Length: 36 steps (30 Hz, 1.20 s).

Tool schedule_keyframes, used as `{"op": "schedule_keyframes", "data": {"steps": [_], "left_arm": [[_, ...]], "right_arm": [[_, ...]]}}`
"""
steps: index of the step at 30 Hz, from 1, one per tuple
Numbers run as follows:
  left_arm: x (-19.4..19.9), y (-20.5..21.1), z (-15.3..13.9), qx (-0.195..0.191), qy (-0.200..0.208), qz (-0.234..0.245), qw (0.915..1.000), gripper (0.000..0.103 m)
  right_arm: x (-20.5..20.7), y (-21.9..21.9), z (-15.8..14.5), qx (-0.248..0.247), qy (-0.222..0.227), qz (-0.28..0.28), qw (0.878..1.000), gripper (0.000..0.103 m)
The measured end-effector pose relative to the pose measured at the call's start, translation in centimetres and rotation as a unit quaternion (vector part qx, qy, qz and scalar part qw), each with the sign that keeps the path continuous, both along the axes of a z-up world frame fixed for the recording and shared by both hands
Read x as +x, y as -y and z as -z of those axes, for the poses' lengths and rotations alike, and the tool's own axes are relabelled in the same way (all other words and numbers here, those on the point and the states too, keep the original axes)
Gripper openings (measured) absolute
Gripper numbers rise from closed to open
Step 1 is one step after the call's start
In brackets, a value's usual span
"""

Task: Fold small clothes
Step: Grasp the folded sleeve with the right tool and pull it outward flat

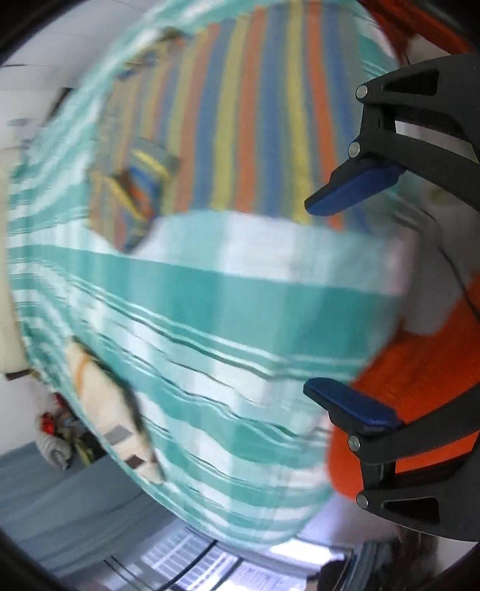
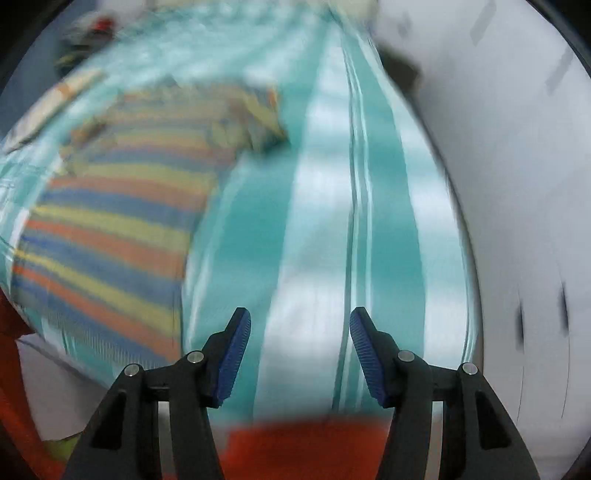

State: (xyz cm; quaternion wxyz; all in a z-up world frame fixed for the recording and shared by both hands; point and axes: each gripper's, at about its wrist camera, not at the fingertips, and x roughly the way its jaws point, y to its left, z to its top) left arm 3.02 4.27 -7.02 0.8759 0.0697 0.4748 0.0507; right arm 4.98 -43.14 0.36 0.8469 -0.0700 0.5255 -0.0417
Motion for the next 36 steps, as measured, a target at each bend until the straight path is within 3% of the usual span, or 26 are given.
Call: {"op": "schedule_keyframes", "data": {"steps": [3, 5, 10, 13, 15, 19, 22, 25, 28, 32, 36], "left_arm": [[2.2, 1.1, 0.5, -0.038, 0.002, 0.004, 0.9993, 0.091], [2.4, 0.9, 1.4, -0.061, -0.003, 0.008, 0.9981, 0.091], [1.6, -1.2, 3.6, -0.039, -0.005, 0.018, 0.9991, 0.091], [1.8, -2.6, 5.2, -0.034, -0.035, -0.004, 0.9988, 0.091], [2.2, -3.5, 5.3, -0.059, -0.04, -0.018, 0.9973, 0.09], [2.3, -3.9, 5.1, -0.069, -0.029, -0.024, 0.9969, 0.09], [2.4, -3.3, 5.4, -0.061, -0.035, -0.016, 0.9974, 0.09], [2.7, -2.1, 5.6, -0.049, -0.035, 0.0, 0.9982, 0.09], [2.8, -1.1, 5.7, -0.038, -0.035, 0.013, 0.9986, 0.09], [2.4, -0.2, 5.7, -0.02, -0.036, 0.029, 0.9987, 0.09], [2.2, -0.2, 5.7, -0.017, -0.035, 0.028, 0.9988, 0.09]], "right_arm": [[5.4, -2.5, -0.6, 0.012, 0.065, -0.101, 0.993, 0.056], [9.2, -5.0, 1.5, 0.003, 0.07, -0.153, 0.986, 0.054], [17.4, -8.6, 8.3, -0.041, 0.037, -0.177, 0.983, 0.047], [20.3, -9.3, 11.8, -0.071, 0.018, -0.176, 0.982, 0.046], [21.0, -7.6, 11.8, -0.018, 0.015, -0.146, 0.989, 0.005], [20.5, 0.0, 8.4, 0.073, 0.07, -0.02, 0.995, 0.004], [18.4, 10.3, 5.8, 0.128, 0.107, 0.12, 0.979, 0.004], [16.4, 17.5, 5.2, 0.144, 0.108, 0.199, 0.963, 0.004], [15.5, 21.3, 6.0, 0.147, 0.088, 0.222, 0.96, 0.004], [15.6, 22.2, 7.6, 0.151, 0.061, 0.229, 0.96, 0.004], [14.6, 22.9, 8.3, 0.197, 0.077, 0.242, 0.947, 0.006]]}}
